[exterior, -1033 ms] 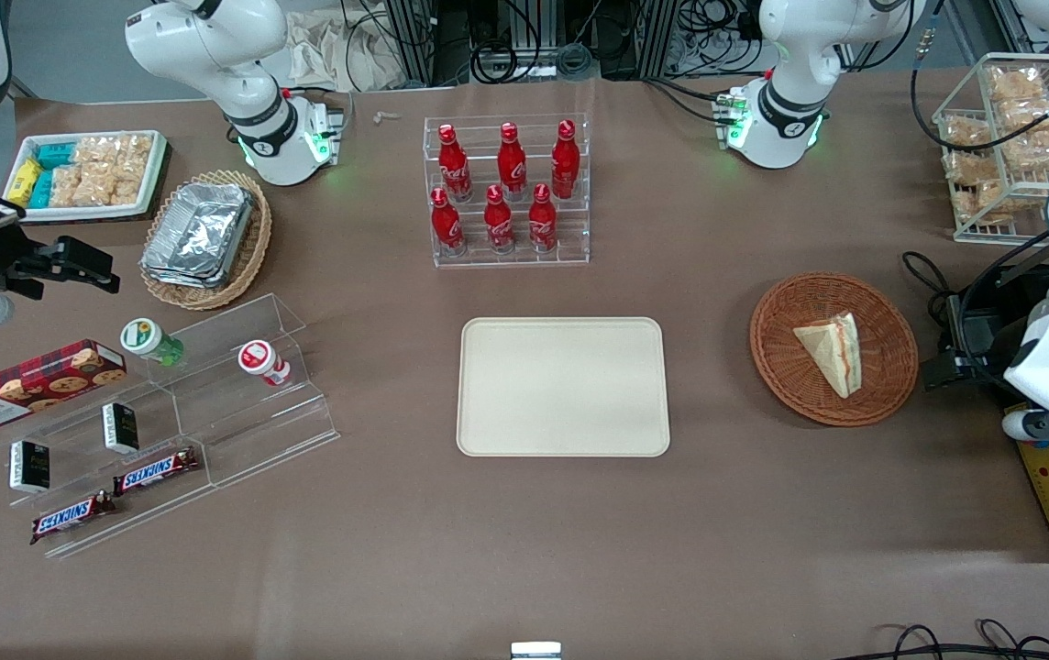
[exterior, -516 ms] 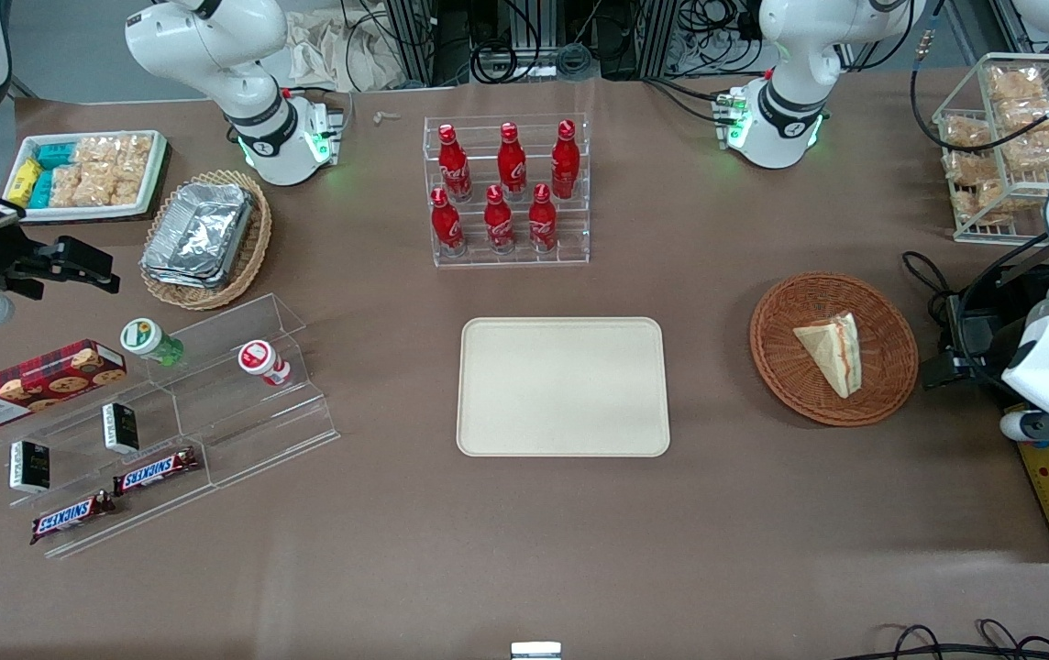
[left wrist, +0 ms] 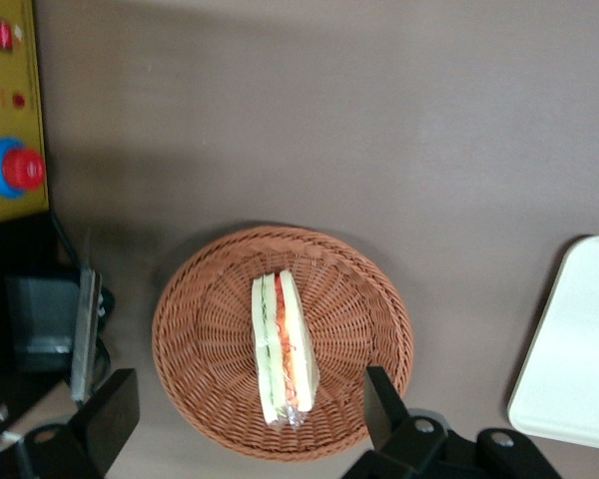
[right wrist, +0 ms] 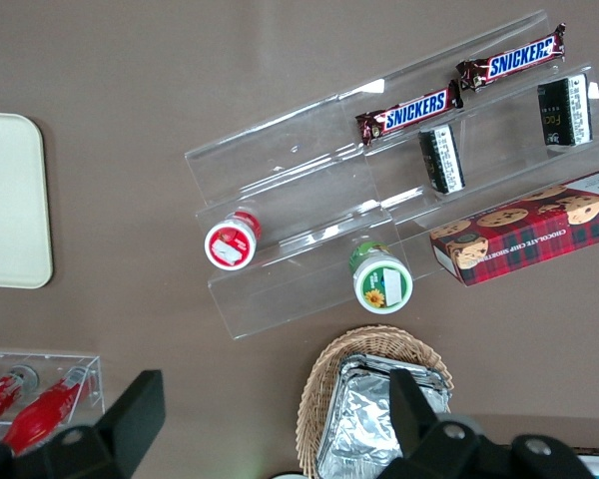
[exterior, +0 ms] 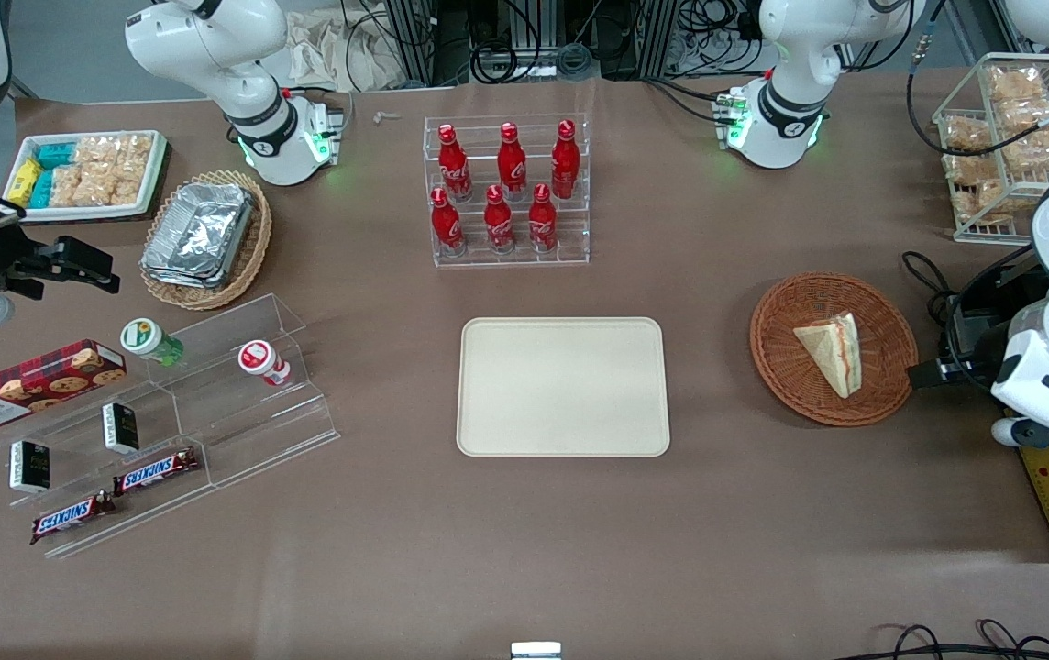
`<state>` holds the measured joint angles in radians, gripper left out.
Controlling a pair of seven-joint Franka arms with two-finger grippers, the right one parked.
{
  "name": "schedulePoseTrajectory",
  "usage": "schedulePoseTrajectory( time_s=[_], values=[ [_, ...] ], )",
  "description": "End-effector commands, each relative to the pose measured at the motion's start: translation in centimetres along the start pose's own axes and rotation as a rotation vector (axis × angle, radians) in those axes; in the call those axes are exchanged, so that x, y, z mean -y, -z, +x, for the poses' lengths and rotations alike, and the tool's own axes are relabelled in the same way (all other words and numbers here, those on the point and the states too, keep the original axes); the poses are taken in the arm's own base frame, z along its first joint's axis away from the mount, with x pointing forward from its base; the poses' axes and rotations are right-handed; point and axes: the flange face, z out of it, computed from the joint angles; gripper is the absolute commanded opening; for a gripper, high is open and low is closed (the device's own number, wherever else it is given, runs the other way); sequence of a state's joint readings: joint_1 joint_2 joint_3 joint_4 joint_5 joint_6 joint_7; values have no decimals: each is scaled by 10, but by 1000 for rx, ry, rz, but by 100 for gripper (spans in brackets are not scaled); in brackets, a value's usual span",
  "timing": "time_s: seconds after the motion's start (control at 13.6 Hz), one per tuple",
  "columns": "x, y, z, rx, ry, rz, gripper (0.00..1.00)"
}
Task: Place sandwich from basket to tray
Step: 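Move the open left gripper over the wrapped sandwich in the wicker basket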
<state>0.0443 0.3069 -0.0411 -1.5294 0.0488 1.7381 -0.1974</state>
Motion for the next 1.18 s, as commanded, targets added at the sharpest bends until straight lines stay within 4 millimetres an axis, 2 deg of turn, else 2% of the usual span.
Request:
schedulePoseTrajectory(
  time_s=[0.0, 0.3, 0.81, 1.11],
  values=[
    [1, -5, -16, 19, 69, 17, 100],
    [6, -21, -31, 6, 138, 24, 100],
    [10, -70, -76, -67, 145, 5, 100],
    [9, -129, -93, -109, 136, -15, 100]
  ],
)
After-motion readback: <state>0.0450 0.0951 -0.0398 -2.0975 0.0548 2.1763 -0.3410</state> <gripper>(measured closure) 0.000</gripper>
